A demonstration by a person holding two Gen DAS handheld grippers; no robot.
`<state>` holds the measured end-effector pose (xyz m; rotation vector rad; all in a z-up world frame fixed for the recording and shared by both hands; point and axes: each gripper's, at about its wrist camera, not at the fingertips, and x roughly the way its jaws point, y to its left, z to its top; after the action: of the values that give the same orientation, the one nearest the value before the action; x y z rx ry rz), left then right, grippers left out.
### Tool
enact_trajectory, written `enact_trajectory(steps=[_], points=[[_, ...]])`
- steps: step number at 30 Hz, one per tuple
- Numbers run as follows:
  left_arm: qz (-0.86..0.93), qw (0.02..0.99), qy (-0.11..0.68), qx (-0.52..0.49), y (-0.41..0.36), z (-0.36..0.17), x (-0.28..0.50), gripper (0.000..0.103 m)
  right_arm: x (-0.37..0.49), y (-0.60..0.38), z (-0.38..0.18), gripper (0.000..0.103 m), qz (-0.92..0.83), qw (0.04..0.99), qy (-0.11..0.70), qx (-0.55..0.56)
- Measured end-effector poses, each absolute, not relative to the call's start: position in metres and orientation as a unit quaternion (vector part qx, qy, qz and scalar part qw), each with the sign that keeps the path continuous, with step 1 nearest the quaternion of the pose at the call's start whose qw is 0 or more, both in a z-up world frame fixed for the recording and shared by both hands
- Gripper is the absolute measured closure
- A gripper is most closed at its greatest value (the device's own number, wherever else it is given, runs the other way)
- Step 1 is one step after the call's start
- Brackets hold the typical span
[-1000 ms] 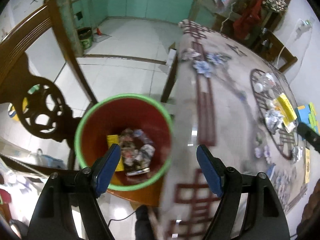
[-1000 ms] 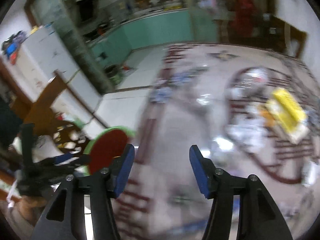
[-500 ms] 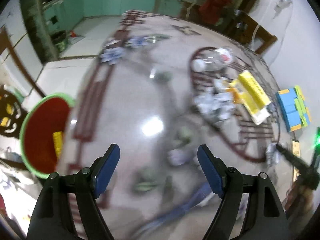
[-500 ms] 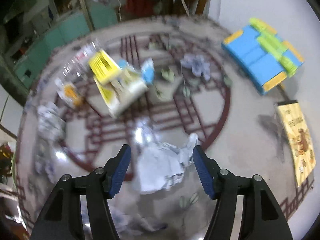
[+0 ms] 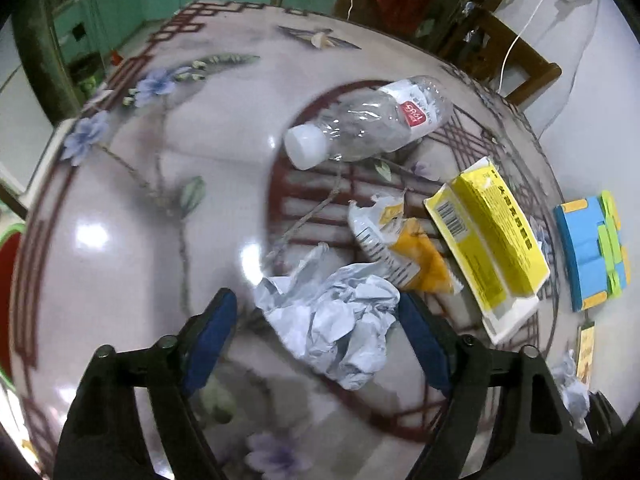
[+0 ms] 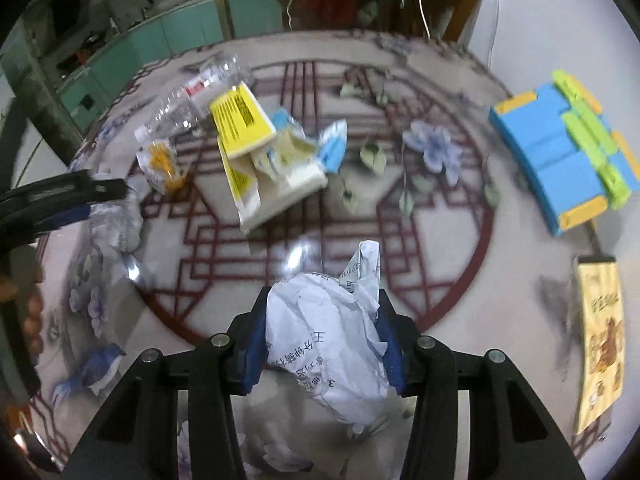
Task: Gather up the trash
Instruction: 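Grasp crumpled white paper with left gripper while right gripper grasps crumpled paper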
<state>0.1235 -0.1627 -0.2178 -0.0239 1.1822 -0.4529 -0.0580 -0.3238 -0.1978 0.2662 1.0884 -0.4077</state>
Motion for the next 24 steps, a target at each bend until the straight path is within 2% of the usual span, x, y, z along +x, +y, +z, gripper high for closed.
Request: enact_trajectory(steps=[2, 6, 14, 24], points=[[-0.212, 0.804, 0.556, -0.001, -0.168, -0.221, 0.124, 0.054, -0.056, -0.322, -0.190, 0.057, -0.194, 0.832, 0.505, 0.122], [-0.227, 0.797, 0.560, -0.009, -0.163, -0.220, 0.124, 0.062, -0.052, -0.318, -0.179, 0.057, -0.193, 0.840, 0.496, 0.109], [-0.232, 0.819, 0.523, -0.047, -0.117, -0.176, 0.100, 0.063, -0.040, -0.299, -0.167, 0.057, -0.171, 0.854, 0.479, 0.108], [-0.188, 0.867, 0.461, -0.020, -0.048, -0.134, 0.063, 0.063, -0.018, -0.235, -0.152, 0.057, -0.105, 0.876, 0.463, 0.088]])
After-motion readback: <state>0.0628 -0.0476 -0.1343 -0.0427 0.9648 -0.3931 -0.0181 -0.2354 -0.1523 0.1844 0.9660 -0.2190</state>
